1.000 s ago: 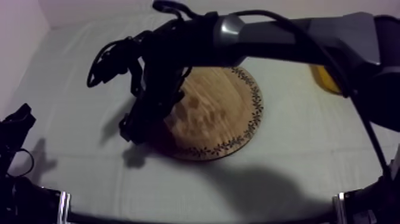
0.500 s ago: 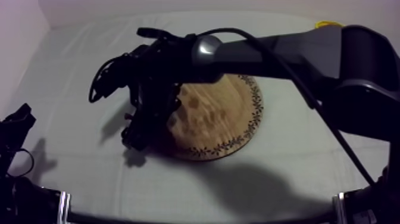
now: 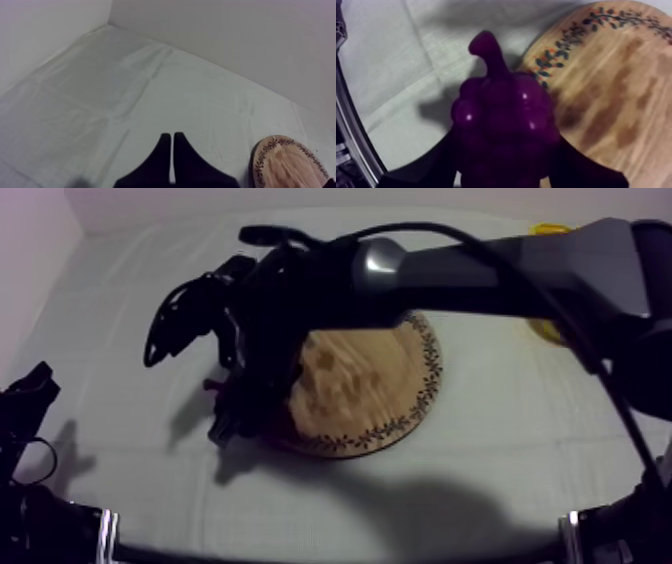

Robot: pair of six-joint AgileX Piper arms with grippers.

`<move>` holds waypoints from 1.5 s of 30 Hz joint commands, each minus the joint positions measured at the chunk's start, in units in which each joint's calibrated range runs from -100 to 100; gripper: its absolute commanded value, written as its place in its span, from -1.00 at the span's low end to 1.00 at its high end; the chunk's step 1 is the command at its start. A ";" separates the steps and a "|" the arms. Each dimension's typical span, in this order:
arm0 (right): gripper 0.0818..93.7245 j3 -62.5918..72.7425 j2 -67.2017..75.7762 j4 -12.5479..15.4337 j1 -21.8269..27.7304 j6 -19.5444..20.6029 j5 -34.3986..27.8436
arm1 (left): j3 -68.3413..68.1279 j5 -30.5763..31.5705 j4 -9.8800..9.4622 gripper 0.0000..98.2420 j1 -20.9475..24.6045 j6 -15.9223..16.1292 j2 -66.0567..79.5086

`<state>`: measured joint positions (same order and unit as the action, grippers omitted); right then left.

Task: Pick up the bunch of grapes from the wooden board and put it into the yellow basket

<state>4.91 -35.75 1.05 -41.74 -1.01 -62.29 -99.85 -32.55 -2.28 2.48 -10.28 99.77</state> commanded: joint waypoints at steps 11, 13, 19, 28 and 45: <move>-0.51 -3.16 19.29 0.15 9.55 -1.70 -8.41 | -0.04 -0.03 0.01 -1.00 0.01 0.00 -0.03; -0.51 -3.45 21.80 -0.28 12.30 -1.79 -9.17 | -0.04 -0.03 0.01 -1.00 0.01 0.00 -0.03; -0.49 -5.15 26.08 -1.37 21.16 -3.35 -10.27 | -0.04 -0.03 0.01 -1.00 0.01 0.00 -0.03; -0.47 -1.87 24.42 -2.19 32.91 -3.62 -10.45 | -0.04 -0.03 0.01 -1.00 0.01 0.00 -0.03; -0.44 12.51 6.83 -5.38 43.68 -2.43 -9.63 | -0.04 -0.03 0.01 -1.00 0.01 0.00 -0.03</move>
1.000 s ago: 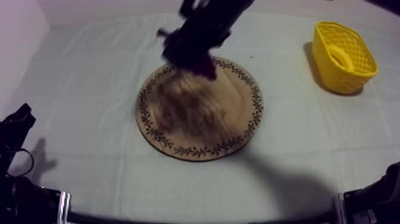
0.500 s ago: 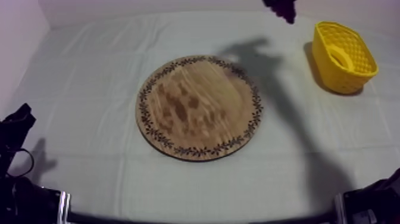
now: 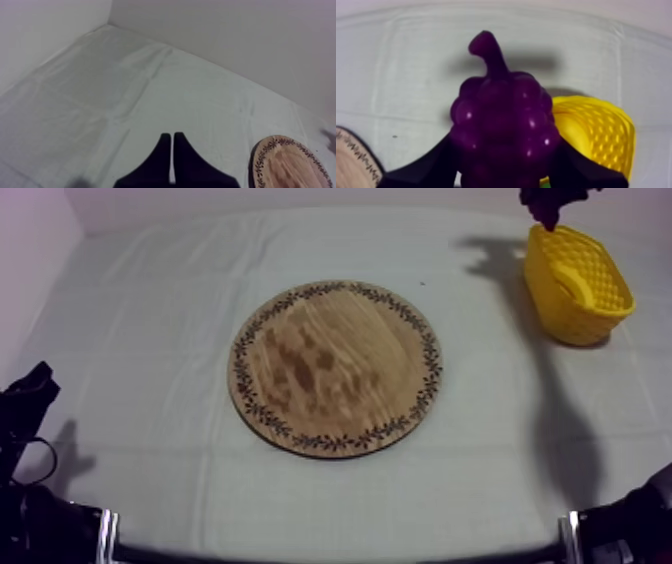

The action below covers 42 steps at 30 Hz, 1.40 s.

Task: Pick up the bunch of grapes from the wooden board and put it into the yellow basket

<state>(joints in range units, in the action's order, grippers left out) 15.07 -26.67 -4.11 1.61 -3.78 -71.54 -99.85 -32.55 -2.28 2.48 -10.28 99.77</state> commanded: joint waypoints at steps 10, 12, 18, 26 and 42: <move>-0.41 12.11 -11.94 -2.57 3.32 1.61 -4.47 | -0.04 -0.03 0.01 -1.00 0.01 0.00 -0.03; -0.40 12.18 -12.47 -2.71 3.84 1.51 -4.63 | -0.04 -0.03 0.01 -1.00 0.01 0.00 -0.03; -0.40 9.57 -12.76 -3.07 5.04 1.31 -4.50 | -0.04 -0.03 0.01 -1.00 0.01 0.00 -0.03; -0.34 0.35 -10.82 -4.45 5.34 1.52 -1.40 | -0.04 -0.03 0.01 -1.00 0.01 0.00 -0.03; 0.79 -2.98 -7.44 -3.48 5.22 -1.19 -3.67 | -0.04 -0.03 0.01 -1.00 0.01 0.00 -0.03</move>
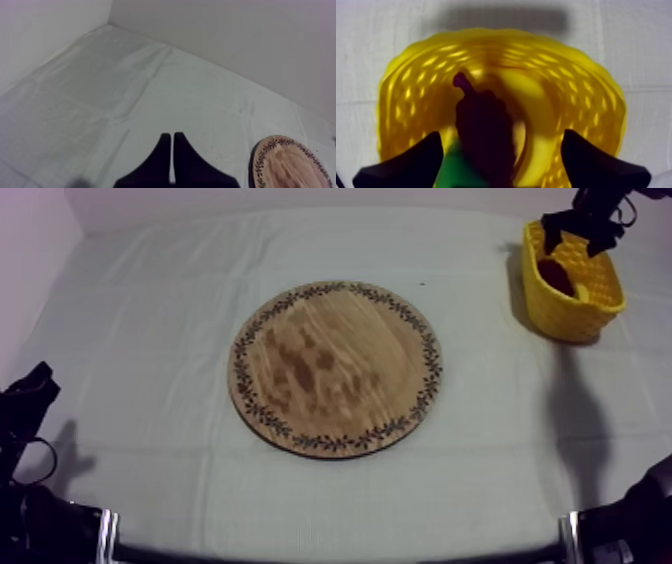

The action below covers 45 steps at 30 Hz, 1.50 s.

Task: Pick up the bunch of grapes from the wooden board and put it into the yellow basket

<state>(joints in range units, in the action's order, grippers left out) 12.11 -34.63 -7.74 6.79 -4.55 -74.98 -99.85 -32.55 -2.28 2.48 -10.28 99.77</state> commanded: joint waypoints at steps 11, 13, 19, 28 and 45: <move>0.29 -7.70 21.75 7.94 -0.30 -7.02 -1.34 | -0.04 -0.03 0.01 -1.00 0.01 0.00 -0.03; 0.10 -10.36 27.15 9.41 -0.71 -7.78 -0.30 | -0.04 -0.03 0.01 -1.00 0.01 0.00 -0.03; -0.51 -20.29 42.81 13.72 -1.86 -9.48 3.08 | -0.04 -0.03 0.01 -1.00 0.01 0.00 -0.03; -0.91 -40.53 63.76 14.82 -7.10 -7.93 12.25 | -0.04 -0.03 0.01 -1.00 0.01 0.00 -0.03; -0.99 -88.62 101.42 20.16 -11.52 -12.52 32.46 | -0.04 -0.03 0.01 -1.00 0.01 0.00 -0.03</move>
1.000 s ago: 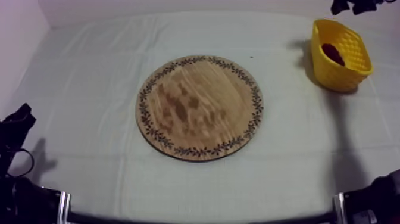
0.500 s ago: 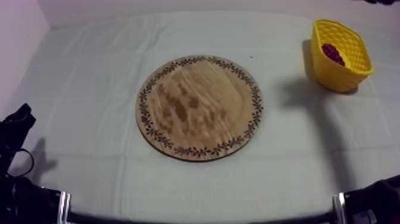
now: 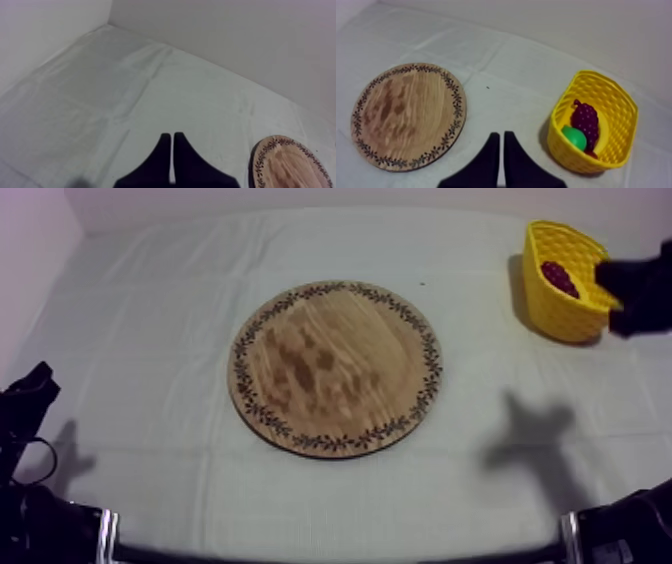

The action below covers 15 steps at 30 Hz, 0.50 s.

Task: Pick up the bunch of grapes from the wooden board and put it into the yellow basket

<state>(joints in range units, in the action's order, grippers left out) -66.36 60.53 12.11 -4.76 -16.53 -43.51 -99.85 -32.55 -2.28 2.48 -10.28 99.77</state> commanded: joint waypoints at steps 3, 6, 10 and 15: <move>-0.99 -16.90 12.74 1.18 0.38 -1.79 1.94 | -0.04 -0.03 0.01 -1.00 0.01 0.00 -0.03; -0.99 -22.10 18.76 1.89 0.91 -2.76 2.26 | -0.04 -0.03 0.01 -1.00 0.01 0.00 -0.03; -1.00 -27.30 24.86 1.49 1.48 -2.91 2.71 | -0.04 -0.03 0.01 -1.00 0.01 0.00 -0.03; -1.00 -29.31 30.06 -1.27 0.74 0.27 1.96 | -0.04 -0.03 0.01 -1.00 0.01 -0.01 -0.03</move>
<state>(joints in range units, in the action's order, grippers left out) -95.38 88.51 11.40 -3.82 -18.13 -41.31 -99.85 -32.55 -2.28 2.48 -10.28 99.77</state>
